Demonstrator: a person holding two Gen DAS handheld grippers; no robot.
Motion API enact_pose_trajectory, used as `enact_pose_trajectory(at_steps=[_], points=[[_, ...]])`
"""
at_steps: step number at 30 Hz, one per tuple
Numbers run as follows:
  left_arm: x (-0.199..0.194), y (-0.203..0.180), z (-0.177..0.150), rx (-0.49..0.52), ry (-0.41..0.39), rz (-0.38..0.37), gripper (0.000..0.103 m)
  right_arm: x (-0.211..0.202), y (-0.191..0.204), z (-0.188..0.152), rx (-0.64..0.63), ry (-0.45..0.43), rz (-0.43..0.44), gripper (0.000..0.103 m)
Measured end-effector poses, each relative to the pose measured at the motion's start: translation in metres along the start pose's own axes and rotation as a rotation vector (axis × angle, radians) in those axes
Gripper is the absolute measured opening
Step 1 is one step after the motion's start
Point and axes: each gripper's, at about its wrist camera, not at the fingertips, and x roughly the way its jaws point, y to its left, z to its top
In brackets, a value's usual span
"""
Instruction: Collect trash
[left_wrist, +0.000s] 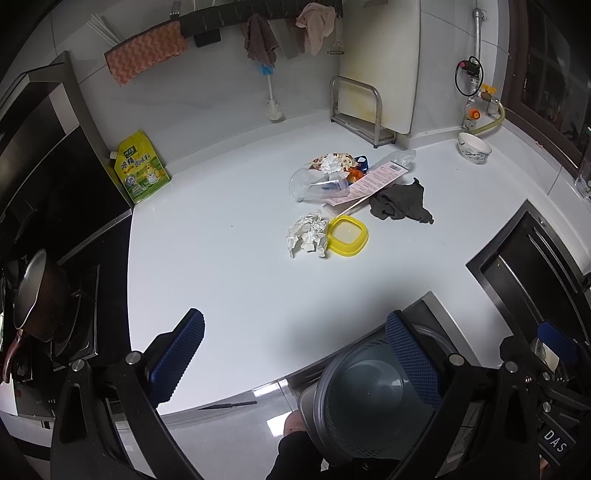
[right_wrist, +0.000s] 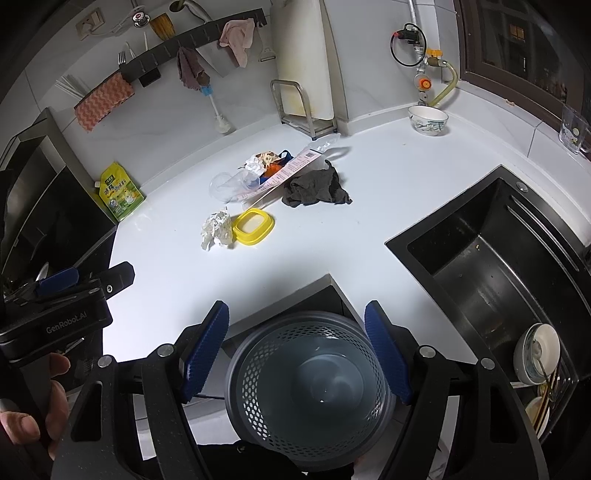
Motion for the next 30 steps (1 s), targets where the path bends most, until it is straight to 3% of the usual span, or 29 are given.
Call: enact_pose_trajectory(at_steps=[30], points=[[0.0, -0.0021, -0.0013, 0.003, 0.0, 0.001, 0.097, -0.0039, -0.0011, 0.0006, 0.002, -0.005, 0.0, 0.073]])
